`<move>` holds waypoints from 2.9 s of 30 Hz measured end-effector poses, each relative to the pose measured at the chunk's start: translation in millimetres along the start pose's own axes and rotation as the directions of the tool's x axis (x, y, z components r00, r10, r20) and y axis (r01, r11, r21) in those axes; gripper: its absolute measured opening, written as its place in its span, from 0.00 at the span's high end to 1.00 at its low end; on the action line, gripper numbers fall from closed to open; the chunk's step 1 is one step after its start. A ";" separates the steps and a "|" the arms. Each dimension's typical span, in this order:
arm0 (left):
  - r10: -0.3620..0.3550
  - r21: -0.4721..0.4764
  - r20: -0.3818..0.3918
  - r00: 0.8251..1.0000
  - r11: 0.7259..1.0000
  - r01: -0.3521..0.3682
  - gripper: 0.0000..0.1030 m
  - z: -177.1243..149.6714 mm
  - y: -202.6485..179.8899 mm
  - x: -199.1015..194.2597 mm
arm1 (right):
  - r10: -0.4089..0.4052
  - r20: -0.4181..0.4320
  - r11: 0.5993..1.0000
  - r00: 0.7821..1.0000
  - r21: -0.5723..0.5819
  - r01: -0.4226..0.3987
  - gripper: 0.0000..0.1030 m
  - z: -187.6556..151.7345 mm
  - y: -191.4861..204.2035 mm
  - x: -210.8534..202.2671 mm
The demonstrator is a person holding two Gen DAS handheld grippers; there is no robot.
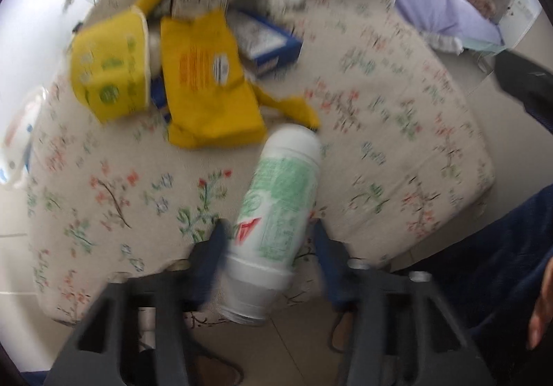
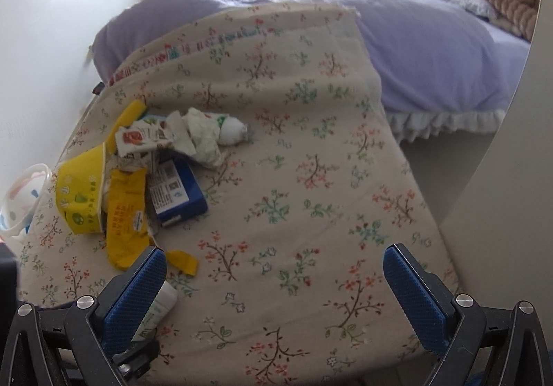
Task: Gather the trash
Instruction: 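Grasp the white AD milk bottle with the left gripper and lift, then carry the bottle with the left tool while the right gripper grasps a paper strip, then release the bottle and paper strip into the white wastebasket with both grippers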
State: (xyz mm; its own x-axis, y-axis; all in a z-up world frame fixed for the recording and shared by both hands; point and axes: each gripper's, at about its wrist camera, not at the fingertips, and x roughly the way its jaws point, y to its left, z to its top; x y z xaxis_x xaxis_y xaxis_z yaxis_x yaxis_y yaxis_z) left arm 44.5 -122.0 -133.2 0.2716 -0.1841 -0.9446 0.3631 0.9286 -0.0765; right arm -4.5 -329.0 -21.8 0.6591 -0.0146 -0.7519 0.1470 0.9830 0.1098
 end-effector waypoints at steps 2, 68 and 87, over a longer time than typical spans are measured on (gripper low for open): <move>-0.003 -0.009 0.022 1.000 1.000 0.003 0.62 -0.7 3.5 -1.1 | 0.004 -0.023 1.000 1.000 0.004 -0.004 0.00 -1.4 -2.0 6.4; -0.122 -0.719 0.350 0.929 0.601 0.350 0.62 32.3 417.5 -123.7 | 0.463 0.060 0.832 0.884 -0.374 -0.411 0.97 94.6 288.8 43.5; -0.023 -0.797 0.082 0.996 0.599 0.079 0.62 64.5 478.7 -11.9 | 0.388 -0.393 0.773 0.834 -0.353 -0.527 0.93 41.2 455.7 226.1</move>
State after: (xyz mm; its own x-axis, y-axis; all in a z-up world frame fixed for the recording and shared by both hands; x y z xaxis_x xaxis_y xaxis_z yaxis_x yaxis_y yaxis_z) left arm 272.6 303.9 -138.0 0.3353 -0.2307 -0.9134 -0.4710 0.7986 -0.3746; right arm 241.9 108.1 -115.0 0.3165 0.4413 -0.8397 -0.4941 0.8323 0.2512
